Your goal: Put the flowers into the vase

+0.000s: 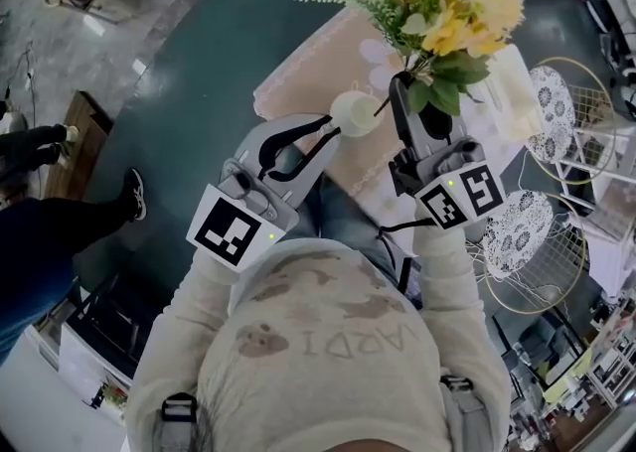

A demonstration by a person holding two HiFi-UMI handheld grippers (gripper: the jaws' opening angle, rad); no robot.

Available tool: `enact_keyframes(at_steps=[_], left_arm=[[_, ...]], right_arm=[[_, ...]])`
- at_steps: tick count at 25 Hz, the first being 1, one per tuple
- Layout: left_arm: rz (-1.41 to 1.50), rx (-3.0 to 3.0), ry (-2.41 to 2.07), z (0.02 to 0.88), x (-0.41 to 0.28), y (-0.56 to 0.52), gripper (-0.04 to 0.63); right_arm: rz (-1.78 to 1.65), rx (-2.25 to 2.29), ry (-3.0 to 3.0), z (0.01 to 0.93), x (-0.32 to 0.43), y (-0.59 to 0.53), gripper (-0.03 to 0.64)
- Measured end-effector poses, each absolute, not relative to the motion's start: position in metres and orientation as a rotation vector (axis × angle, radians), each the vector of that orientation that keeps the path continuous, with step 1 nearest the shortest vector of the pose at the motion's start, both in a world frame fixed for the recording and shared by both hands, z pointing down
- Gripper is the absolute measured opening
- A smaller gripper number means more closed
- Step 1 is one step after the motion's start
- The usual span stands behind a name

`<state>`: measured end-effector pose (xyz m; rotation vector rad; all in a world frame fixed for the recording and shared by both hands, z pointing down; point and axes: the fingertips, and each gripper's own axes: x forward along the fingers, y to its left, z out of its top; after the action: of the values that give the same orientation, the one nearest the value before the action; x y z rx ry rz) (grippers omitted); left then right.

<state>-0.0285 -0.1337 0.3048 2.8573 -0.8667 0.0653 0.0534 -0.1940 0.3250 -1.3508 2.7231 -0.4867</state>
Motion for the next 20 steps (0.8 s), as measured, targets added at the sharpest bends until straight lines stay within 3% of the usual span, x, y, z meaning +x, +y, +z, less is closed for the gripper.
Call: enact_keyframes(at_steps=[20], left_arm=[[0.168, 2.798, -0.887, 0.327, -0.041, -0.139, 0.046]], right_arm=[[-0.401, -1.481, 2.785, 0.397, 0.037, -0.178, 0.052]])
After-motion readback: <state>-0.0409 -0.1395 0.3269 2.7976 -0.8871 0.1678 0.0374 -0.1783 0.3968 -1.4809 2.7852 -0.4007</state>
